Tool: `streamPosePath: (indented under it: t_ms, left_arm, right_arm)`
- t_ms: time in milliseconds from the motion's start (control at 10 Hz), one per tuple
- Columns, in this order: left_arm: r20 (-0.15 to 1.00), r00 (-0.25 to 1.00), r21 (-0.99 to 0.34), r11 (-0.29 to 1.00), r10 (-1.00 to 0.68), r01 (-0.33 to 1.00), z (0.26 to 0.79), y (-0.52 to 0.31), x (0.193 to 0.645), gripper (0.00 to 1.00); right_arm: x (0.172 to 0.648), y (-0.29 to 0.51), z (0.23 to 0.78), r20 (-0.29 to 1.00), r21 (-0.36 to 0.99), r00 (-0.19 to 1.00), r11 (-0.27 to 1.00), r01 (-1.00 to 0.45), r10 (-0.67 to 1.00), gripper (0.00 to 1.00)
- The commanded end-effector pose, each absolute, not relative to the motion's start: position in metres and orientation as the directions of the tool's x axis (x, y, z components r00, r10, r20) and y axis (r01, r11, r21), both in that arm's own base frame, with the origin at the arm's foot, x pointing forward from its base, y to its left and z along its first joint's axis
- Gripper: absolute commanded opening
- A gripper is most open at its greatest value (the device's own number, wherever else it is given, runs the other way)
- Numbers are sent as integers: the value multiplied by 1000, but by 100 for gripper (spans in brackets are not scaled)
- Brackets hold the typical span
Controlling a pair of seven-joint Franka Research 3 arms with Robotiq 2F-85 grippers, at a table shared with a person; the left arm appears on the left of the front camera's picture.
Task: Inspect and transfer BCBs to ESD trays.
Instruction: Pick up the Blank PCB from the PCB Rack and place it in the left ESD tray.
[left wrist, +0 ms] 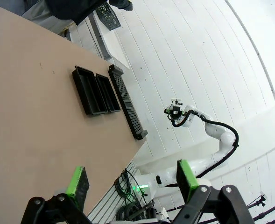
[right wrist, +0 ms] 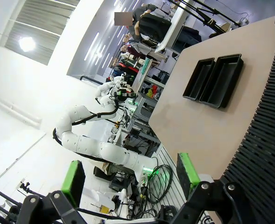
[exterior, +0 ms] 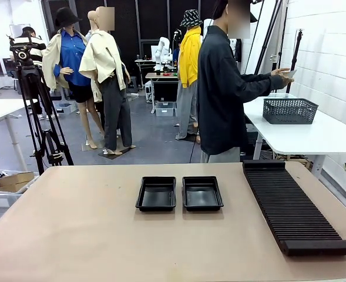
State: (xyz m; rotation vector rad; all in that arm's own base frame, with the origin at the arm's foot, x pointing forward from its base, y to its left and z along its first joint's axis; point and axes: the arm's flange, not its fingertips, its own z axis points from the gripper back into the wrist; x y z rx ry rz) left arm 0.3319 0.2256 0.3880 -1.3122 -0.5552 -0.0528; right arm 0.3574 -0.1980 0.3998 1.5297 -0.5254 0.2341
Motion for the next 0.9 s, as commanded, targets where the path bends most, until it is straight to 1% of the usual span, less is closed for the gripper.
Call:
streamPosePath:
  t_ms: [0, 800]
  left_arm:
    - [411, 870, -899, 279, 273, 337, 390, 226, 331, 100]
    - [411, 870, -899, 279, 273, 337, 390, 226, 331, 100]
  right_arm:
    - [358, -198, 398, 461, 886, 869, 51, -460, -179, 100]
    - [358, -198, 398, 461, 886, 869, 51, -460, -179, 100]
